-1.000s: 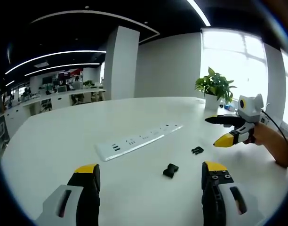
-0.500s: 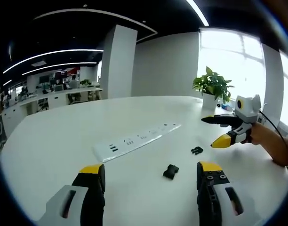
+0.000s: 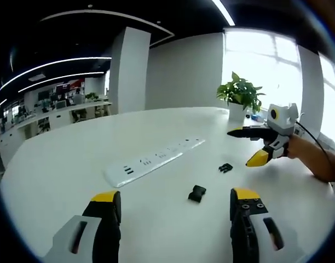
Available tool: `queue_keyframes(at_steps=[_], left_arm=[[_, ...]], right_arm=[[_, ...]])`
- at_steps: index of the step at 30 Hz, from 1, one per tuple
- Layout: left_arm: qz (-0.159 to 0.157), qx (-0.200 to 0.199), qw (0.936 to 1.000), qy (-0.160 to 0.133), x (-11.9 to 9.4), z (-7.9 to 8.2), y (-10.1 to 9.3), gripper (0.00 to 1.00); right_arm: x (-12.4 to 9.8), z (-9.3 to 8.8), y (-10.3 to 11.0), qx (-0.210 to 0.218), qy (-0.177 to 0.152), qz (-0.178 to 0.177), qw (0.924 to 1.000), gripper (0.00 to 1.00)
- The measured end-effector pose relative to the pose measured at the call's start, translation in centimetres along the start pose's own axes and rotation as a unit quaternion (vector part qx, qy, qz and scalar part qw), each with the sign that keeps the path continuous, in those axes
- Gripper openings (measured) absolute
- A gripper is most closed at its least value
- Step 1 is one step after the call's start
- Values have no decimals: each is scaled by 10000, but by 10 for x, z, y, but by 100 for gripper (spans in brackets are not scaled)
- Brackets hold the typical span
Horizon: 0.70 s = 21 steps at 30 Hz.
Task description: Snap the two parts of the plastic buckle together until the buckle closes and remains connected.
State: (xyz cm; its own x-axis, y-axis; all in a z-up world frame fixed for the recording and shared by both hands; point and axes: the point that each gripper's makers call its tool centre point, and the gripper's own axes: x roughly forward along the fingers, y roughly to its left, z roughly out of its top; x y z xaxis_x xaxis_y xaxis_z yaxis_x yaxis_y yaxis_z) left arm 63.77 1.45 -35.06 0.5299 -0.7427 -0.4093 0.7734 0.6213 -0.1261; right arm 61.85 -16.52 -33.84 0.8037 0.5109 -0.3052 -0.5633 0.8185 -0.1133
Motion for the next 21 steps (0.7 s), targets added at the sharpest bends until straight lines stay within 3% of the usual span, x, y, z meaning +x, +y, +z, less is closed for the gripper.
queue_keyframes(at_steps=[10, 21], left_arm=[[-410, 382, 9980, 300, 3, -11, -13, 83], [-543, 557, 9961, 418, 2, -11, -13, 83]], right_arm=[[1, -6, 16, -272, 172, 447, 9985, 88], [3, -6, 32, -480, 197, 937, 9942, 87]])
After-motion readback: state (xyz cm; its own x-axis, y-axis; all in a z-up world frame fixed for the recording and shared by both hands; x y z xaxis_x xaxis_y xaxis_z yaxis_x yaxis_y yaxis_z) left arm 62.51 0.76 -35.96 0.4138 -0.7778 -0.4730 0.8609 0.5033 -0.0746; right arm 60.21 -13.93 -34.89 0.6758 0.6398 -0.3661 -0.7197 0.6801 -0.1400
